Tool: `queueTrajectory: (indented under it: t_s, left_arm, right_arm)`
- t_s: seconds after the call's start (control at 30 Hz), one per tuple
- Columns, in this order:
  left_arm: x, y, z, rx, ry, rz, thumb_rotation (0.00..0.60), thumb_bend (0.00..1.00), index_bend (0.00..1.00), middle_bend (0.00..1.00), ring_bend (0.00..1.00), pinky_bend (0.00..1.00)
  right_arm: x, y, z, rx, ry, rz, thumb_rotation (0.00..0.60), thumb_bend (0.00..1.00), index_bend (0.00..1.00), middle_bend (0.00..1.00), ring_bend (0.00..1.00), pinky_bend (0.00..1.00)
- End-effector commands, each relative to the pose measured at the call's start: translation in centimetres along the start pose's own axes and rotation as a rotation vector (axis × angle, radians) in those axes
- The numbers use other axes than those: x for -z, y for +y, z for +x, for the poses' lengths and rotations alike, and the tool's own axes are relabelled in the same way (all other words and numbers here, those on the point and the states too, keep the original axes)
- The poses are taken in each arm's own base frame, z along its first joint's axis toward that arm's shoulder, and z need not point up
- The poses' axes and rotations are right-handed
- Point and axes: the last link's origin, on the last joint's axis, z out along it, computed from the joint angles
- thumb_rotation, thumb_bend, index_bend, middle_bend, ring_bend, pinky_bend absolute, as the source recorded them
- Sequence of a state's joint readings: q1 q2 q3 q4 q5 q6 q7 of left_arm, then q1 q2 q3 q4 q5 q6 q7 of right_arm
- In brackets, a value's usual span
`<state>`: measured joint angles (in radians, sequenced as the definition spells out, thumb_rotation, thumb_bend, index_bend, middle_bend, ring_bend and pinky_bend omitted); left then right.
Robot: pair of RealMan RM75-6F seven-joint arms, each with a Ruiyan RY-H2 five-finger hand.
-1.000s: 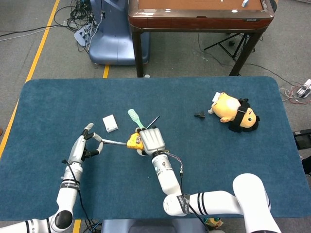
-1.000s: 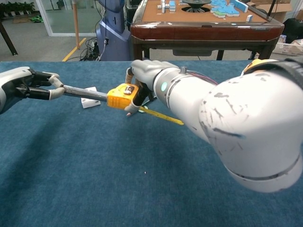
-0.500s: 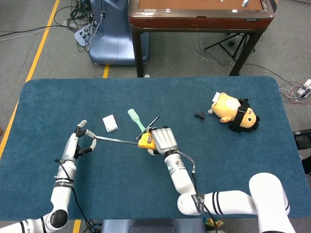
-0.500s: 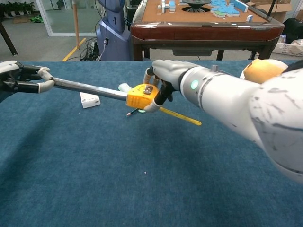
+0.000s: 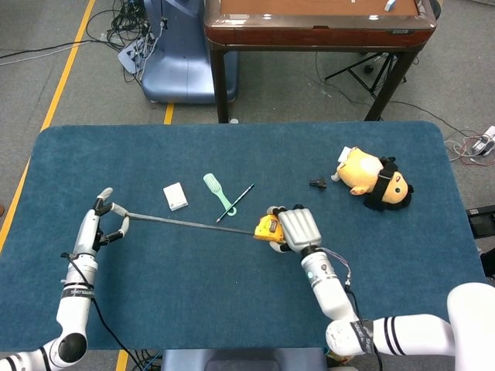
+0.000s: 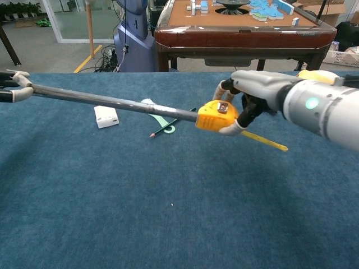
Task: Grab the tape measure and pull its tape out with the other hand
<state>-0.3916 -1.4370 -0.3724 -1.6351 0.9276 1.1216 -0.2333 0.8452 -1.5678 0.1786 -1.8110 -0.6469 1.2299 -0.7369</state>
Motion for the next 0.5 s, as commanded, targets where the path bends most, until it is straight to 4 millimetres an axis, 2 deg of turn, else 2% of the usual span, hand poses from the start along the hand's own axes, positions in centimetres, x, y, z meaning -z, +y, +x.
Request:
queueTrajectory:
  t_s: [0.03,0.27,0.5]
  left_arm:
    - [0.0,-0.3,0.7,0.000,0.009,0.005,0.600,0.43,0.53,0.07,0.00,0.00]
    - [0.0,-0.5,1.7,0.001,0.017,0.014,0.600,0.43,0.53,0.07,0.00,0.00]
    - [0.3,-0.6,1.5,0.006,0.004,0.020,0.600,0.43,0.53,0.07,0.00,0.00]
  right_arm:
    - [1.4,1.8,0.1,-0.001,0.003,-0.019,0.600,0.84,0.74,0.70,0.62,0.25]
    - [3.8,4.7,0.2,0.000,0.005,-0.054,0.600,0.84,0.74,0.70,0.62,0.25]
    - [4.6,5.5,0.2,-0.002,0.007,-0.058,0.600,0.84,0.74,0.70,0.63,0.25]
